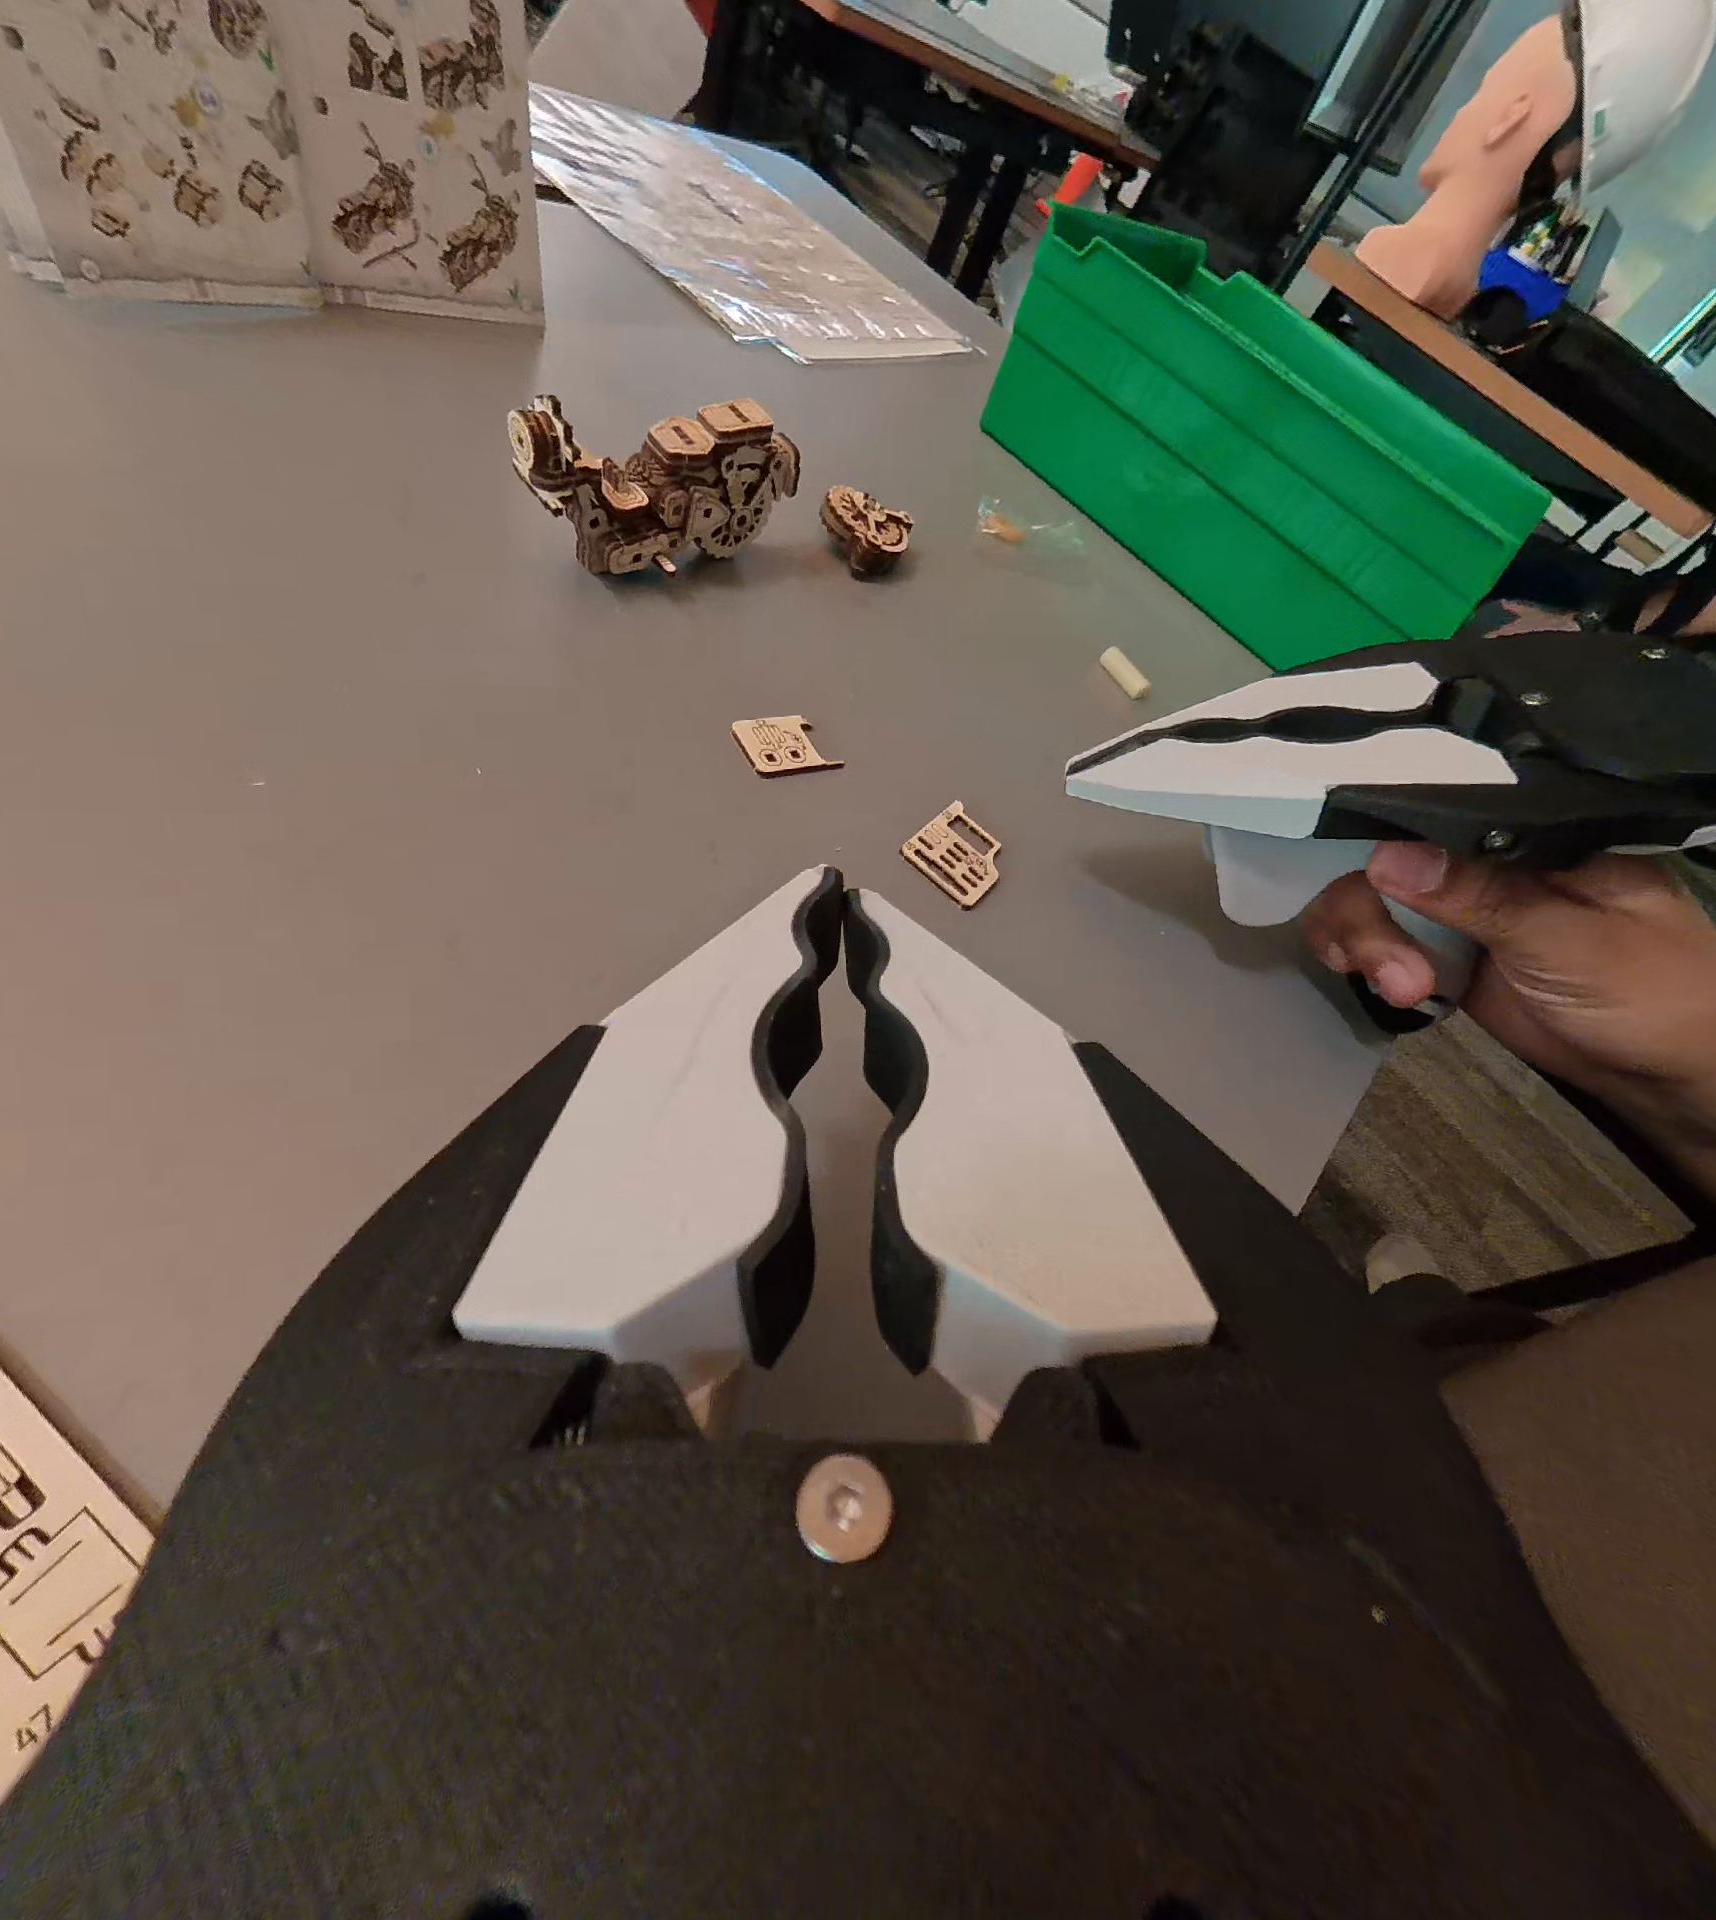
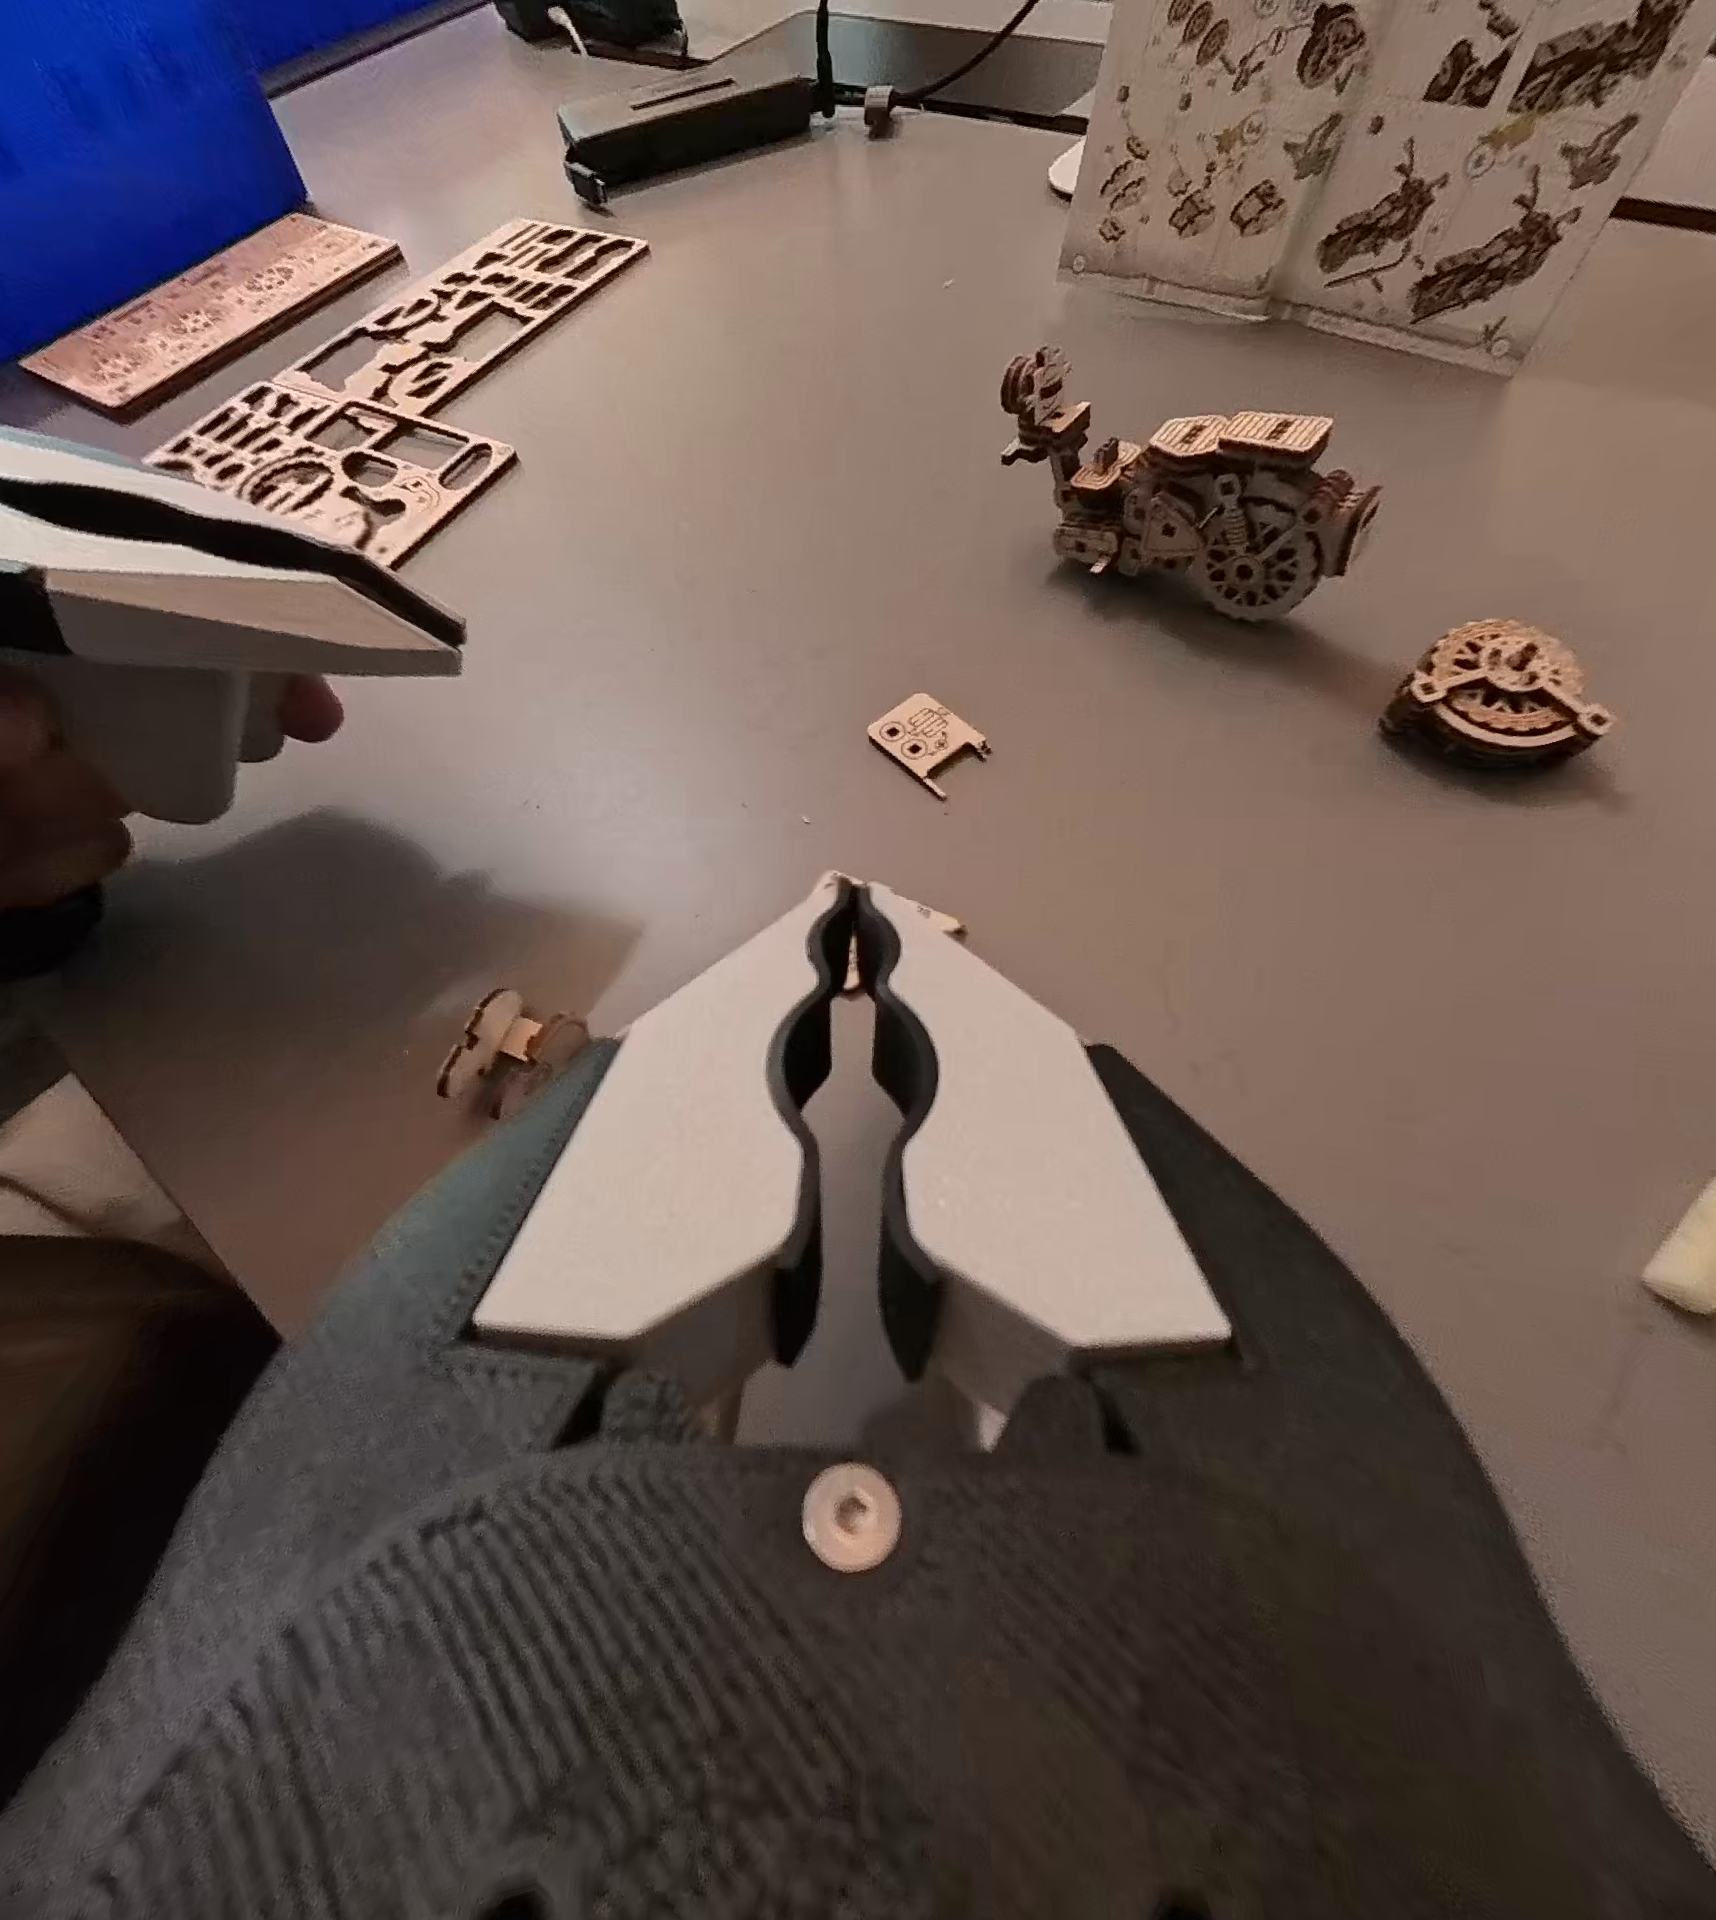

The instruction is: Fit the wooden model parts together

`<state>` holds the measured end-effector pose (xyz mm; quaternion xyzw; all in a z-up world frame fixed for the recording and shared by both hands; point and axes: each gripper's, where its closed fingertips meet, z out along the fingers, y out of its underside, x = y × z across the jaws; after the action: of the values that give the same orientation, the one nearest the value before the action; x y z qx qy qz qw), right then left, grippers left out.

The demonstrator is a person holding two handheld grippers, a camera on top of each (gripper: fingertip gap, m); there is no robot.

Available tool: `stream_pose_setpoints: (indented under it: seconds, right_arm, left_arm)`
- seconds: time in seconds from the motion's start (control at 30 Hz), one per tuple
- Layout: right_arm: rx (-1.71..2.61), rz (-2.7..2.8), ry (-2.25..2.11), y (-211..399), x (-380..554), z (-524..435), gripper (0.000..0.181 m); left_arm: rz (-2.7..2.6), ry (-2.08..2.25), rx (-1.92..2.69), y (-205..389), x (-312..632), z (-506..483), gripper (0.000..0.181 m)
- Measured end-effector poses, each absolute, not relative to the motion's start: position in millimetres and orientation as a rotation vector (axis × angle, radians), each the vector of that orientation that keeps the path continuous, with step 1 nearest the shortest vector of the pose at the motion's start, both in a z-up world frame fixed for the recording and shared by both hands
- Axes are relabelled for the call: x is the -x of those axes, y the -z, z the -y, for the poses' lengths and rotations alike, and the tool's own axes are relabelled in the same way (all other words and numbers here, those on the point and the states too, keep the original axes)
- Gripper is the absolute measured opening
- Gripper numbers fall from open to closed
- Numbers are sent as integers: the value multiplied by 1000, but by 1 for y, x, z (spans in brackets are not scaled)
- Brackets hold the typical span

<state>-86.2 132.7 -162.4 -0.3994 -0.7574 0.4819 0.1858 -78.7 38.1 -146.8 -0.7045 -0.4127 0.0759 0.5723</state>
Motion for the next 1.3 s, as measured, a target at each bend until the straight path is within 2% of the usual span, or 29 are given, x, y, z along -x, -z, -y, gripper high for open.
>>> stream_pose_setpoints:
  seconds: [0.47, 1.3]
  right_arm:
    - [1149, 2159, -1436, 163, 82, -125, 0]
    - [1143, 2195, -1519, 161, 76, -118, 12]
  left_arm:
    - [953, -179, 1658, 147, 78, -39, 0]
    - [941, -162, 1703, 152, 75, -45, 0]
